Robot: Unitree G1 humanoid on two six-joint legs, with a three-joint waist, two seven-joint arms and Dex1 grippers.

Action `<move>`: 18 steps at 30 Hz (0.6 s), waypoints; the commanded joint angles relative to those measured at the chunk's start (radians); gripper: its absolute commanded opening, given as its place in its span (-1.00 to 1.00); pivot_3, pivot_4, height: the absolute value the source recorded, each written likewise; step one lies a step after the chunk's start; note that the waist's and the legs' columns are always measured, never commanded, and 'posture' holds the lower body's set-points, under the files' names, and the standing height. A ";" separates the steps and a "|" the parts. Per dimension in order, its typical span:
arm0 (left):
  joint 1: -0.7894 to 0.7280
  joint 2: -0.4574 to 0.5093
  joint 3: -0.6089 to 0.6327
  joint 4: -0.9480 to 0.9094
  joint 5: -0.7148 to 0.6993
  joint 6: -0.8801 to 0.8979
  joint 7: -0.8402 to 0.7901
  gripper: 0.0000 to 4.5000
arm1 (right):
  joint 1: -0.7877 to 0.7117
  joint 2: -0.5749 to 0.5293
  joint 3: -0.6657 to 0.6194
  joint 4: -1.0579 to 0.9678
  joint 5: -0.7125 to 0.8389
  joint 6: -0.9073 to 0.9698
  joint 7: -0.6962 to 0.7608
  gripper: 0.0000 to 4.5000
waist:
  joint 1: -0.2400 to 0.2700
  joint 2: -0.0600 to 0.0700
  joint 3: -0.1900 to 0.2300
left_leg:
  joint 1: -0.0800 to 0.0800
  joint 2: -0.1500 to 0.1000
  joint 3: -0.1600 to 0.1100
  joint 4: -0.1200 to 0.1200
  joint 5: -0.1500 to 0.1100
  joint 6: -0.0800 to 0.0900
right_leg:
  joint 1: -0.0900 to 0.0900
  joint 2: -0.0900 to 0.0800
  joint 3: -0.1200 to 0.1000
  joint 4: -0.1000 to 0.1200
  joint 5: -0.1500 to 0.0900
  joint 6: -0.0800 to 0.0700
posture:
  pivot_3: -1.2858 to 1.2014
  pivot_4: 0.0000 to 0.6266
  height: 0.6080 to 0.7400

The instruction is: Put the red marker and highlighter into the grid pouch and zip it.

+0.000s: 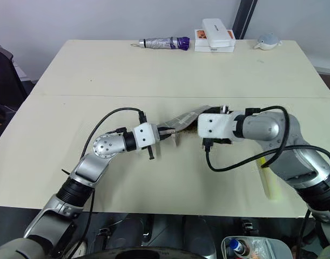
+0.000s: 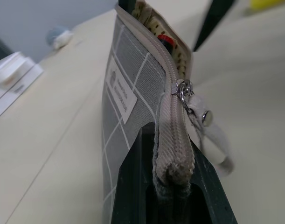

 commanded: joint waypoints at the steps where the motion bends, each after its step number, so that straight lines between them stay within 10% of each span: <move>1: -0.017 -0.021 0.045 -0.015 -0.006 0.021 0.060 -1.00 | 0.053 -0.031 -0.192 -0.037 0.095 0.130 0.037 0.98 | 0.002 0.000 0.000 | 0.000 0.000 0.000 0.000 0.000 0.000 | 0.000 0.000 0.000 0.000 0.000 0.000 | 0.03 -0.52 1.00; 10: -0.013 -0.033 0.030 0.033 0.034 -0.011 0.117 -1.00 | 0.510 0.023 -0.690 -0.069 0.276 0.619 0.076 0.98 | 0.017 0.000 0.000 | 0.001 0.000 0.001 0.000 -0.001 0.001 | 0.001 0.000 0.000 0.000 0.000 0.000 | 0.03 -0.52 1.00; 18: -0.016 -0.052 0.014 0.051 0.018 -0.029 0.086 -1.00 | 0.764 0.118 -0.858 -0.212 0.359 0.868 0.025 0.98 | 0.020 0.000 0.000 | 0.004 0.000 0.002 0.000 -0.001 0.001 | 0.004 0.001 0.001 0.001 0.000 0.000 | 0.03 -0.52 1.00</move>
